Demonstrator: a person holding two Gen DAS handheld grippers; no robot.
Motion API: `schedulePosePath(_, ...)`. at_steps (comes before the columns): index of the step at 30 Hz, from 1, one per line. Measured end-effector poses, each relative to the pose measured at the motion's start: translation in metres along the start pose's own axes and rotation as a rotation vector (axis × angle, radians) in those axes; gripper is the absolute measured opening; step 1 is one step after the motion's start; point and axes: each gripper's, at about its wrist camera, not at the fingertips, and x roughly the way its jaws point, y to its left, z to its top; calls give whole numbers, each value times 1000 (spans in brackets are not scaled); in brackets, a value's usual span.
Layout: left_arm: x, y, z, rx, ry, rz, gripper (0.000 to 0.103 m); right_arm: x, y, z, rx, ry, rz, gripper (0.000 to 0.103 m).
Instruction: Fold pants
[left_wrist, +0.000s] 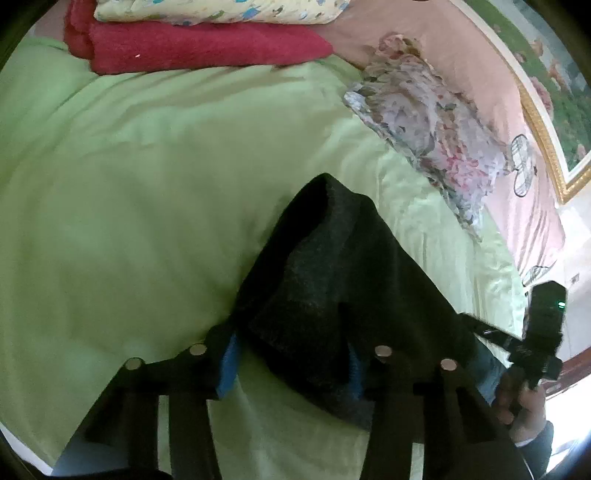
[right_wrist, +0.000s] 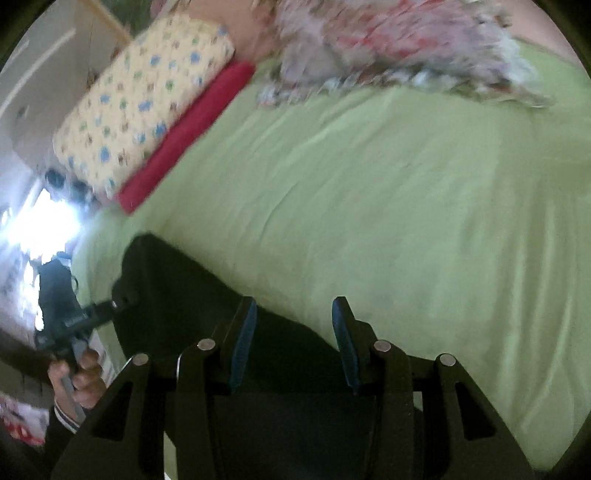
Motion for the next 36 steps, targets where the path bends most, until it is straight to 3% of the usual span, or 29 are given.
schedulePosePath(3,-1,-3,-5,23,-23,-15,30,25,5,-7,-56,101,-32,43)
schedulePosePath(5,-4,-8,-8,46,-44,-20,23,25,9,-11,-100,95,-39,39)
schedulePosePath(7,-13,-17,-8,75,-76,-21,20,21,10,-14,-103,112,-24,18)
schedulePosePath(8,-22,-23,-5,92,-104,-30,19,18,11,-15,-120,109,-32,16)
schedulePosePath(13,-51,-47,4,190,-207,-16,18,-14,46,-7,-291,-71,-225,10)
schedulePosePath(16,-37,-41,4,206,-189,22,18,-15,54,-1,-326,-152,-304,10)
schedulePosePath(20,-10,-21,2,206,-99,63,24,14,42,-6,-266,-102,-294,12)
schedulePosePath(22,-12,-14,1,191,-92,57,29,22,36,-10,-237,-77,-289,19)
schedulePosePath(24,-24,-12,0,178,-120,71,41,12,35,-12,-200,-114,-278,29)
schedulePosePath(26,-37,-14,-1,178,-155,106,45,-5,33,-13,-153,-151,-246,39)
schedulePosePath(34,-68,-46,-8,224,-198,75,51,-76,18,-49,-16,-276,-164,40)
schedulePosePath(36,-69,-64,-10,246,-198,48,59,-91,9,-62,28,-293,-163,40)
